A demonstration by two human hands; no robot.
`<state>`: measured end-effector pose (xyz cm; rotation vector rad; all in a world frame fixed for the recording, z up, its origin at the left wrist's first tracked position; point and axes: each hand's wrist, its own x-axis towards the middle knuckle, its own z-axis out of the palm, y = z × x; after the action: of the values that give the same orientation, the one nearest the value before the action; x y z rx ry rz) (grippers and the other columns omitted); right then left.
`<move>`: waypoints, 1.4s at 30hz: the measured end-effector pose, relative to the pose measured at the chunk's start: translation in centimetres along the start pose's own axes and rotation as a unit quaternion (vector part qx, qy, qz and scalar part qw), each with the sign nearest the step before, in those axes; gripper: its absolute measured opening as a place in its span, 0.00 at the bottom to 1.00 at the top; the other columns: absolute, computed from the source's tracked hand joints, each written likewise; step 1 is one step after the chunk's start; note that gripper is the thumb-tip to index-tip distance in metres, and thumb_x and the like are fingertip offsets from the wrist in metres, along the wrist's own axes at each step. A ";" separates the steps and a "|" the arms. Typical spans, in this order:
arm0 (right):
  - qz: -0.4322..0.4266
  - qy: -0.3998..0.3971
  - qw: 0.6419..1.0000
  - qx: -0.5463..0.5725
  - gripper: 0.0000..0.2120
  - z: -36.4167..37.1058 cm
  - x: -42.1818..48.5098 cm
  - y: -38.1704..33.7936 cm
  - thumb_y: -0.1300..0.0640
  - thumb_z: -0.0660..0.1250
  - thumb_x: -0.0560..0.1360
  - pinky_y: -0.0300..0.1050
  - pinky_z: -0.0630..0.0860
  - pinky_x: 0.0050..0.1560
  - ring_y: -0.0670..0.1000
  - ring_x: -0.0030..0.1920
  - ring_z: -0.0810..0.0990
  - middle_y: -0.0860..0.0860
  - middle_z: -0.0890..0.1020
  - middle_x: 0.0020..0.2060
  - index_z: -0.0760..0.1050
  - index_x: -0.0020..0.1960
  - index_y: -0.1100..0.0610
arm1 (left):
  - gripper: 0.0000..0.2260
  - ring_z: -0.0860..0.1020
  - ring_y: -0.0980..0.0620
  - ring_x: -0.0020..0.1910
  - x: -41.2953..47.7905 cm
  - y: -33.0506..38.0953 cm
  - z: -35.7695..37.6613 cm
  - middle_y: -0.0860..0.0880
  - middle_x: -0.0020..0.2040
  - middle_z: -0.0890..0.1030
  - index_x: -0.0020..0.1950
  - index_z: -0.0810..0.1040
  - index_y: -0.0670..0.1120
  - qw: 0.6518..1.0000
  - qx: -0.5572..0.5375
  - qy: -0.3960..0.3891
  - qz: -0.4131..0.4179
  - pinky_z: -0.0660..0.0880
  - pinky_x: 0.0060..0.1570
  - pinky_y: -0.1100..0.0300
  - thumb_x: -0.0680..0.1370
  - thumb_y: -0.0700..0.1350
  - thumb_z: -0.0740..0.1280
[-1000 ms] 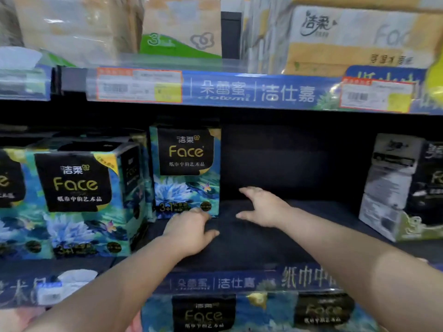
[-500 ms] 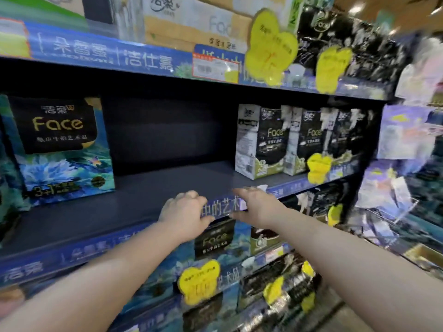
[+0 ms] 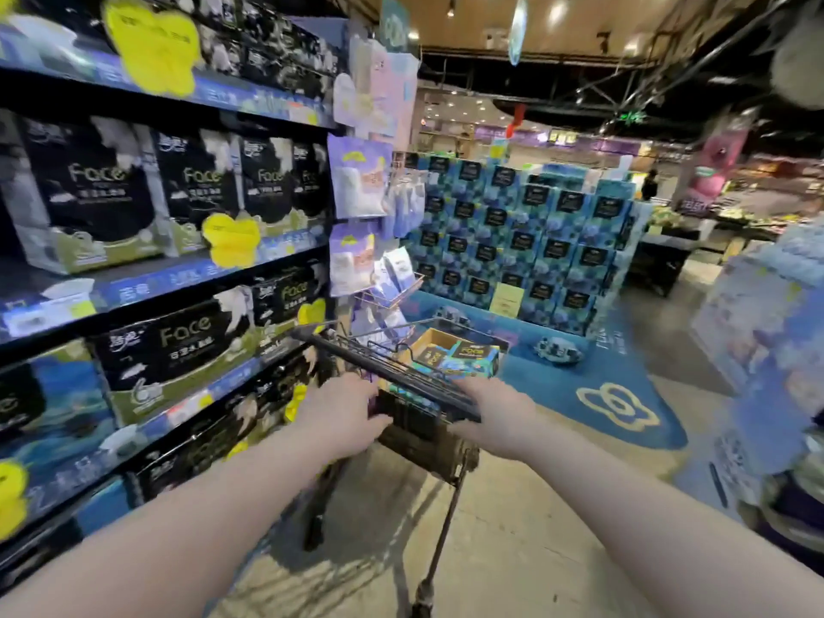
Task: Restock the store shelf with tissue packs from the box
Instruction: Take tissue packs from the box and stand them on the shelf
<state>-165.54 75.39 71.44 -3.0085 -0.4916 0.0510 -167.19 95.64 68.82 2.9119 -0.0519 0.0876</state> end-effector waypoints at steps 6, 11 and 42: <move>0.084 -0.006 0.996 0.039 0.31 0.1 -5.2 10.4 0.47 0.66 0.75 0.51 0.64 0.71 0.53 0.72 0.64 0.50 0.66 0.73 0.60 0.74 0.50 | 0.23 0.72 0.44 0.64 2.8 12.0 3.3 0.47 0.64 0.73 0.66 0.72 0.50 0.993 0.027 -0.049 0.100 0.72 0.59 0.49 0.76 0.61 0.61; 0.143 -0.011 0.988 0.055 0.32 1.5 -6.2 17.6 0.46 0.65 0.75 0.50 0.64 0.71 0.54 0.72 0.63 0.51 0.65 0.73 0.58 0.75 0.51 | 0.22 0.73 0.45 0.61 6.7 19.1 6.4 0.47 0.61 0.74 0.63 0.74 0.50 0.984 0.035 -0.078 0.156 0.72 0.57 0.50 0.75 0.61 0.62; 0.022 -0.126 0.991 0.037 0.32 2.8 37.1 51.0 0.45 0.64 0.76 0.51 0.66 0.70 0.54 0.72 0.66 0.50 0.67 0.72 0.57 0.75 0.50 | 0.23 0.75 0.49 0.59 50.8 27.3 21.7 0.50 0.63 0.74 0.65 0.73 0.50 0.986 0.011 -0.163 -0.041 0.76 0.57 0.51 0.75 0.61 0.63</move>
<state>-114.45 39.31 63.06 -2.9537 -0.4327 0.4462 -116.45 62.70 57.04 2.9139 0.0143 -0.4048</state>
